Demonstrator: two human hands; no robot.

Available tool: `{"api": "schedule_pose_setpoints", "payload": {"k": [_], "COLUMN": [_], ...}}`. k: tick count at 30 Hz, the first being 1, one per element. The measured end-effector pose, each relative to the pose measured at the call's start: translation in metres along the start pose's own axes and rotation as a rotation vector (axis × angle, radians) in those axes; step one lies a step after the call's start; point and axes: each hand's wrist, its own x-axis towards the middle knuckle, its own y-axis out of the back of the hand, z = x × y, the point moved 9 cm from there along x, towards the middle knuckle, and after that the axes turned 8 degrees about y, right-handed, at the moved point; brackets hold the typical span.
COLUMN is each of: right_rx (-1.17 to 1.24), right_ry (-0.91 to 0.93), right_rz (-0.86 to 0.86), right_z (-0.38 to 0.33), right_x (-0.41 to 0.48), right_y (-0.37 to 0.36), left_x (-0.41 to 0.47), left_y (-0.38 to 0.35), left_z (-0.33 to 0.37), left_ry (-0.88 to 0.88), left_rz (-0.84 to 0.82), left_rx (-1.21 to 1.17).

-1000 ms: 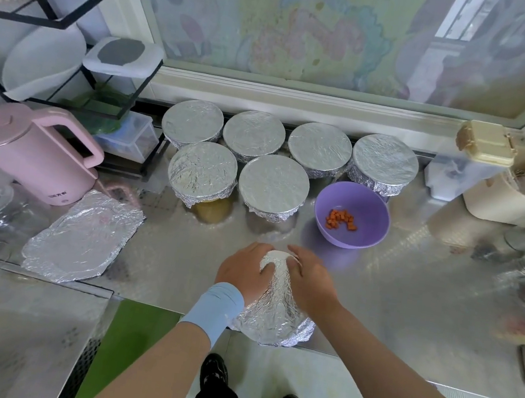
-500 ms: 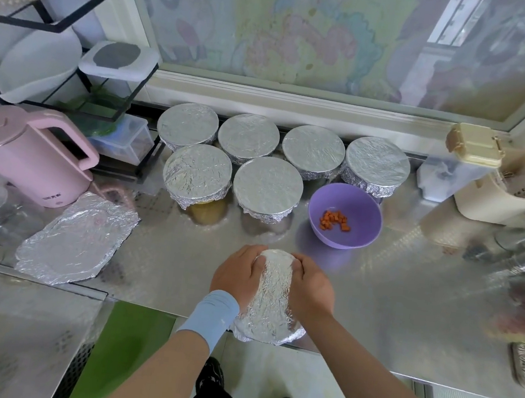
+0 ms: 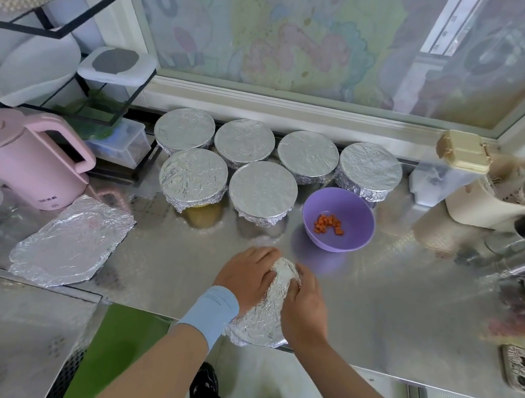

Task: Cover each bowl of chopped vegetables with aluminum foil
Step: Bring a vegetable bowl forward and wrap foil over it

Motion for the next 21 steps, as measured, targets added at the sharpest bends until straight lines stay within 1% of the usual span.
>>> {"api": "schedule_pose_setpoints", "payload": {"k": [2, 5, 7, 10, 13, 14, 17, 19, 21], "right_rx": [0.053, 0.073, 0.047, -0.033, -0.074, -0.113, -0.252, -0.216, -0.097], "right_ry": [-0.055, -0.068, -0.061, 0.003, 0.106, 0.165, 0.321, 0.323, 0.26], "right_rz": [-0.001, 0.031, 0.022, -0.027, -0.122, -0.137, -0.096, -0.119, -0.206], "right_z": [0.007, 0.008, 0.008, 0.005, 0.003, -0.001, -0.01, -0.008, 0.002], "right_x": [-0.001, 0.002, 0.005, 0.012, 0.024, 0.027, 0.023, 0.011, 0.0], "right_y": [-0.004, -0.003, -0.003, -0.004, -0.008, -0.006, 0.003, 0.004, -0.004], "left_x": [0.002, 0.0, -0.001, -0.004, -0.013, -0.019, -0.038, -0.047, -0.053], "left_y": [-0.001, -0.002, -0.003, -0.002, -0.004, -0.005, -0.007, -0.014, -0.02], "left_z": [-0.002, -0.002, -0.004, -0.006, -0.011, -0.01, 0.0, 0.002, 0.004], "left_ry": [0.021, 0.048, 0.069, 0.111, 0.184, 0.178, 0.04, -0.021, -0.051], "left_rz": [0.022, 0.057, 0.065, 0.06, 0.031, 0.029, 0.041, -0.027, -0.089], "left_rx": [0.029, 0.053, 0.049, 0.021, -0.009, -0.005, 0.067, 0.106, 0.184]}}
